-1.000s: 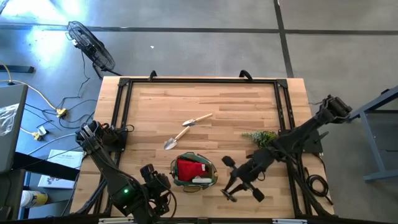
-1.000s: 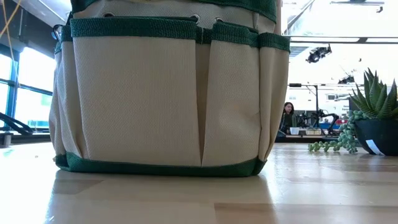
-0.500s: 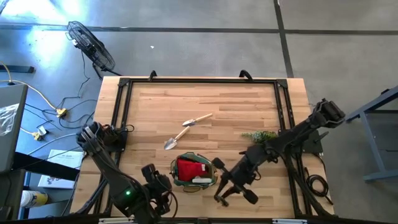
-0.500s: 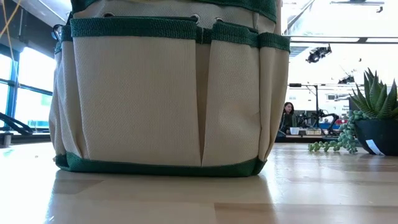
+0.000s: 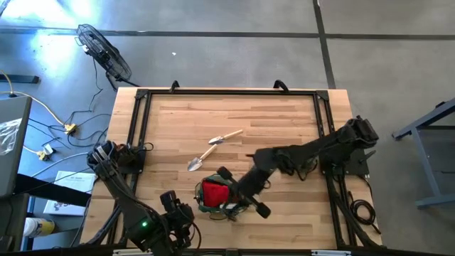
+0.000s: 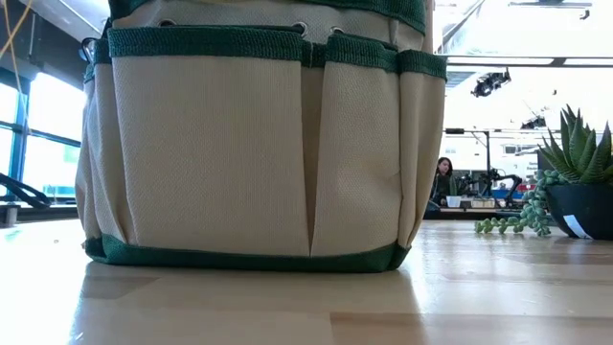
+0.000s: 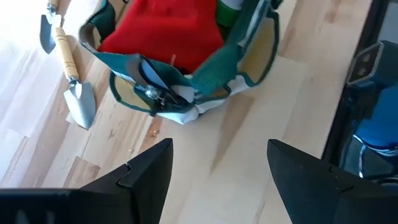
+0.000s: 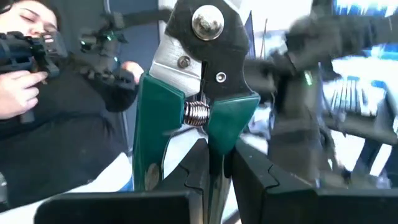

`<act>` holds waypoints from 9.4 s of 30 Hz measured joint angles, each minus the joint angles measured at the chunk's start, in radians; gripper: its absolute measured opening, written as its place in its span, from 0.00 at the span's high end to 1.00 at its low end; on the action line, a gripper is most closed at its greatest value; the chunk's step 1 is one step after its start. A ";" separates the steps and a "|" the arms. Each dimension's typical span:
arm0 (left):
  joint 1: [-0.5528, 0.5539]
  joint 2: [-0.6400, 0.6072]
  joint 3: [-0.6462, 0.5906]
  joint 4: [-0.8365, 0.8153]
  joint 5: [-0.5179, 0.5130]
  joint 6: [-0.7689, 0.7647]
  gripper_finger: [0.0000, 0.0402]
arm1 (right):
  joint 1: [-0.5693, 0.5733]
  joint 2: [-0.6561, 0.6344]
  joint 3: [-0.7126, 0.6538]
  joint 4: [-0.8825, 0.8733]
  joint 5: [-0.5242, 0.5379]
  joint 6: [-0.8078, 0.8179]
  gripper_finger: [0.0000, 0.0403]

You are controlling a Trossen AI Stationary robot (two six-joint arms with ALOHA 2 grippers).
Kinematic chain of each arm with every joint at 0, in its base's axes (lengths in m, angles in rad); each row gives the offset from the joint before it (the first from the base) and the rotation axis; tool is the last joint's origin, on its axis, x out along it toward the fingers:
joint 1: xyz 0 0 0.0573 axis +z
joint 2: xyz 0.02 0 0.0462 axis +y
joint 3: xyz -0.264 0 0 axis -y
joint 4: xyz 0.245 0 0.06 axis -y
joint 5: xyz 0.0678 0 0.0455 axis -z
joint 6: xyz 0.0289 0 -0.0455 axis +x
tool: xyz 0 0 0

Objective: Pick & Place Garden tools in Gardening bag
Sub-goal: Put the green shear scissors into the gardening bag

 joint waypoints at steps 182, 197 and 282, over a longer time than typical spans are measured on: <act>-0.174 0.076 -0.001 0.029 -0.083 -0.008 0.38 | -0.048 0.206 0.185 -0.574 0.236 0.184 0.92; -0.175 0.076 0.000 0.033 -0.085 -0.008 0.38 | -0.062 0.282 0.178 -0.612 0.149 0.289 0.92; -0.175 0.076 -0.001 0.037 -0.084 -0.008 0.38 | 0.069 0.147 0.177 -0.899 0.548 0.750 0.92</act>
